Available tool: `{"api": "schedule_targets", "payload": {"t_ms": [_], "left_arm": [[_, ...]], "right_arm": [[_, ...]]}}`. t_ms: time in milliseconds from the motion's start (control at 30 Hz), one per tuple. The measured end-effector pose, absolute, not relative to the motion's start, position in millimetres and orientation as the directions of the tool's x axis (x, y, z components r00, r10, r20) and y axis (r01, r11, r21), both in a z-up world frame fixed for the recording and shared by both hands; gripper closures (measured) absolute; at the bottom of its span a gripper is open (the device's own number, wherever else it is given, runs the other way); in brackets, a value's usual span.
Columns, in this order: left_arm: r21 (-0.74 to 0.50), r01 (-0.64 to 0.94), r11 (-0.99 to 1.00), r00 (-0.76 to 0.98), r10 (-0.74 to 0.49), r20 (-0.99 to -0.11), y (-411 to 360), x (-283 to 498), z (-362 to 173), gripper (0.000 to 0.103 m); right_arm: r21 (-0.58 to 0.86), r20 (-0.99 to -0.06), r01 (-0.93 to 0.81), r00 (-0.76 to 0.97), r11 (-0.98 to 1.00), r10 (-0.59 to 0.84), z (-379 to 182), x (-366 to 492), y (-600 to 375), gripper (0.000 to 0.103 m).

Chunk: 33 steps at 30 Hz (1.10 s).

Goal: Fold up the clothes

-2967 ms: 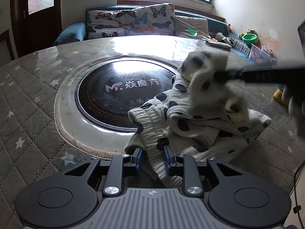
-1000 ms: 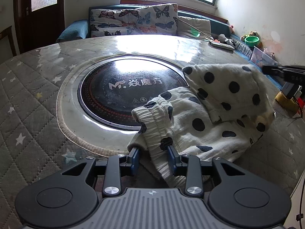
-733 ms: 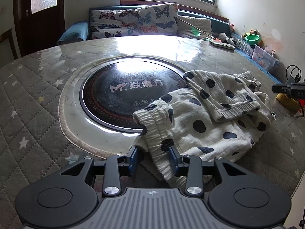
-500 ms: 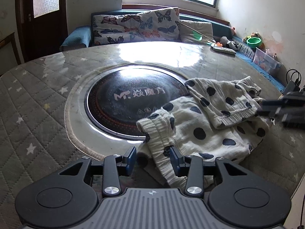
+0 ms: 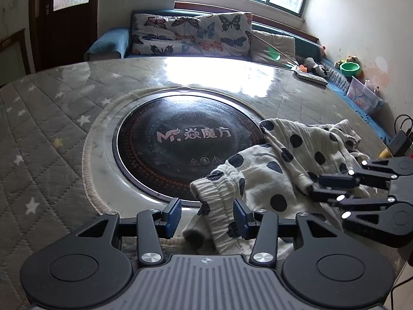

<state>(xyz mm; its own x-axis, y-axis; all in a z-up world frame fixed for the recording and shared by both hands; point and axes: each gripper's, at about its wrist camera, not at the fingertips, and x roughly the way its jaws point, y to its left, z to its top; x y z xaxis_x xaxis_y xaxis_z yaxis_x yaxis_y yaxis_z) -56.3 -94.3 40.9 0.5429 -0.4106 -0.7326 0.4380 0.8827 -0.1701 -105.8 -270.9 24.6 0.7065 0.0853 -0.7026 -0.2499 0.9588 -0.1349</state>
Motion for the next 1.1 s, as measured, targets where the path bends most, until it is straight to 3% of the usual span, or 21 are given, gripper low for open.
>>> {"api": "schedule_targets", "payload": {"t_ms": [67, 100, 200, 333, 500, 567, 667, 833, 967, 1100], "left_arm": [[-0.182, 0.431, 0.884, 0.542, -0.415, -0.731, -94, -54, 39, 0.060], [-0.188, 0.431, 0.883, 0.542, -0.420, -0.728, -94, -53, 38, 0.068], [-0.200, 0.432, 0.880, 0.547, -0.431, -0.717, -95, -53, 39, 0.077], [-0.185, 0.436, 0.881, 0.563, -0.427, -0.708, -97, -56, 40, 0.081], [-0.193, 0.430, 0.882, 0.578, -0.434, -0.692, -97, -57, 44, 0.086], [-0.199, 0.432, 0.879, 0.585, -0.442, -0.680, -97, -59, 47, 0.088], [-0.204, 0.455, 0.867, 0.595, -0.466, -0.655, -95, -66, 55, 0.093], [-0.210, 0.489, 0.846, 0.602, -0.502, -0.621, -93, -75, 66, 0.094], [-0.185, 0.485, 0.855, 0.616, -0.484, -0.622, -92, -76, 65, 0.093], [-0.206, 0.475, 0.856, 0.596, -0.485, -0.640, -89, -69, 59, 0.087]], "right_arm": [[-0.138, -0.674, -0.218, 0.736, 0.966, 0.070, 35, -114, -278, 0.100], [-0.152, -0.653, -0.199, 0.756, 0.968, 0.053, 42, -120, -282, 0.101], [-0.178, -0.589, -0.122, 0.808, 0.977, -0.007, 62, -139, -300, 0.102], [-0.159, -0.552, -0.018, 0.831, 0.987, -0.074, 81, -162, -331, 0.101], [-0.115, -0.606, -0.049, 0.794, 0.992, -0.031, 74, -169, -336, 0.093], [-0.113, -0.618, -0.093, 0.786, 0.989, 0.003, 66, -166, -325, 0.080], [-0.086, -0.628, -0.157, 0.775, 0.984, 0.069, 56, -156, -307, 0.071], [-0.044, -0.668, -0.248, 0.727, 0.968, 0.156, 37, -128, -275, 0.066], [-0.095, -0.683, -0.284, 0.716, 0.954, 0.145, 22, -112, -254, 0.066], [-0.104, -0.692, -0.288, 0.709, 0.952, 0.139, 14, -102, -247, 0.068]]}}
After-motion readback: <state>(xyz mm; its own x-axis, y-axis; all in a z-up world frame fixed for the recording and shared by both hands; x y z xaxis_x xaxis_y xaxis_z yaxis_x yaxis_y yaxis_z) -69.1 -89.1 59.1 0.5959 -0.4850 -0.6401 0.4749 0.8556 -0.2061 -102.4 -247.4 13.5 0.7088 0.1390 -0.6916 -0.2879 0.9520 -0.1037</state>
